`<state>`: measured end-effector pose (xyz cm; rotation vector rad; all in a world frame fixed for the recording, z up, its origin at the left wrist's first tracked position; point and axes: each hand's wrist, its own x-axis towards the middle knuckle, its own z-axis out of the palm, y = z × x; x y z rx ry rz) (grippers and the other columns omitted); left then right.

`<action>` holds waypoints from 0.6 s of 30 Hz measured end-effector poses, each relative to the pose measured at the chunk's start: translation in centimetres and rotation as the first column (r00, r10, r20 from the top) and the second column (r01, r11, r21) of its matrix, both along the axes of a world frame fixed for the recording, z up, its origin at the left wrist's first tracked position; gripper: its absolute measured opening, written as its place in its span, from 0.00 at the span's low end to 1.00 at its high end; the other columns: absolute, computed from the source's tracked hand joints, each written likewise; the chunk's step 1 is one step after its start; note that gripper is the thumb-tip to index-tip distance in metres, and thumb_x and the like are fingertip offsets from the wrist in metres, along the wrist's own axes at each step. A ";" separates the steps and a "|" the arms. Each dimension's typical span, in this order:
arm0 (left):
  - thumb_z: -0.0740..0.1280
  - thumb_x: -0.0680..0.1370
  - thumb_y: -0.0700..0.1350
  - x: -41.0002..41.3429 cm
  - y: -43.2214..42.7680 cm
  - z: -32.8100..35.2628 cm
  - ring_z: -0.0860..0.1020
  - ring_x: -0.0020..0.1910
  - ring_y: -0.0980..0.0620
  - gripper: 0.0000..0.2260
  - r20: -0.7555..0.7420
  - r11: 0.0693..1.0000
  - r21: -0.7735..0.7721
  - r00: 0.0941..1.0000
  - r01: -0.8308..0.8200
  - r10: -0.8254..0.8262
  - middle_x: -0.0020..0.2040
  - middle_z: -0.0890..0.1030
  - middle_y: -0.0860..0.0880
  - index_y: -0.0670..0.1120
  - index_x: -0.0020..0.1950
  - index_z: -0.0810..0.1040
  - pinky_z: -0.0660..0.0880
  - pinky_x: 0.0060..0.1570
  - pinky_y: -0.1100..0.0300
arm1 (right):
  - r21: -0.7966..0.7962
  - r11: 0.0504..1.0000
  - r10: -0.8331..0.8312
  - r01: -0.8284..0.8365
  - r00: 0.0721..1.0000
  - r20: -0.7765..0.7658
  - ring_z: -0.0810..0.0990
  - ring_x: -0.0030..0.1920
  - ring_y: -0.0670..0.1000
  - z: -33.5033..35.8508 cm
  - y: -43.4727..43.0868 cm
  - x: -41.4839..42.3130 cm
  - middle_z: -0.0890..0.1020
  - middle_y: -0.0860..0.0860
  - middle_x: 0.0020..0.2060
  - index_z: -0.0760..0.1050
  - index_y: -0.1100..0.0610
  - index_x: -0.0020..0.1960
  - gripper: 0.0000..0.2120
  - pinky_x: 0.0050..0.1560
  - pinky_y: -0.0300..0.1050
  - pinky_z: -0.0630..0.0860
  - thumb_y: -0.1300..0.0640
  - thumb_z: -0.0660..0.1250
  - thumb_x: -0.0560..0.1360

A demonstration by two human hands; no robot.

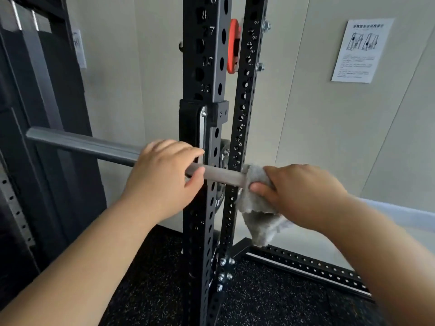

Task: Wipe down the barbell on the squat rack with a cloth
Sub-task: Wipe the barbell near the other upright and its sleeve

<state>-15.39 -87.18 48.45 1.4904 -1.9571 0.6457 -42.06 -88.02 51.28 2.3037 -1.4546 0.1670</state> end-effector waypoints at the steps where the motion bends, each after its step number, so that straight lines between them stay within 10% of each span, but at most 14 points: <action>1: 0.56 0.81 0.57 1.4 -0.1 0.2 0.76 0.65 0.51 0.22 -0.056 1.000 -0.012 0.998 0.024 -0.025 0.65 0.81 0.54 0.52 0.69 0.78 0.69 0.71 0.46 | 0.009 0.999 -0.039 0.039 0.999 0.008 0.72 0.34 0.48 0.2 0.4 -0.4 0.74 0.47 0.35 0.67 0.50 0.43 0.30 0.37 0.48 0.70 0.28 0.39 0.78; 7: 0.54 0.81 0.59 6.0 -1.9 -1.9 0.74 0.64 0.48 0.23 -0.243 0.991 -0.004 0.961 0.132 -0.129 0.68 0.78 0.49 0.52 0.67 0.81 0.70 0.66 0.46 | -0.038 0.994 -0.103 0.105 0.994 0.037 0.76 0.35 0.54 0.1 -1.1 5.6 0.73 0.50 0.33 0.71 0.52 0.40 0.34 0.41 0.50 0.78 0.31 0.36 0.81; 11: 0.56 0.81 0.60 6.2 -2.7 -1.7 0.77 0.55 0.47 0.22 -0.192 0.986 -0.006 0.967 0.167 -0.165 0.61 0.77 0.51 0.50 0.61 0.82 0.72 0.60 0.48 | -0.139 0.990 -0.030 0.035 0.999 0.038 0.69 0.33 0.54 -0.9 -2.2 10.5 0.68 0.49 0.32 0.66 0.52 0.44 0.27 0.30 0.46 0.63 0.34 0.41 0.84; 18: 0.50 0.81 0.65 7.4 -3.9 -1.7 0.76 0.60 0.46 0.28 -0.115 0.985 0.054 0.981 0.166 -0.159 0.62 0.79 0.51 0.52 0.74 0.72 0.70 0.64 0.47 | -0.018 0.989 -0.147 0.149 0.986 0.077 0.75 0.39 0.57 0.0 -1.3 7.5 0.71 0.49 0.33 0.67 0.51 0.37 0.32 0.40 0.50 0.73 0.29 0.39 0.80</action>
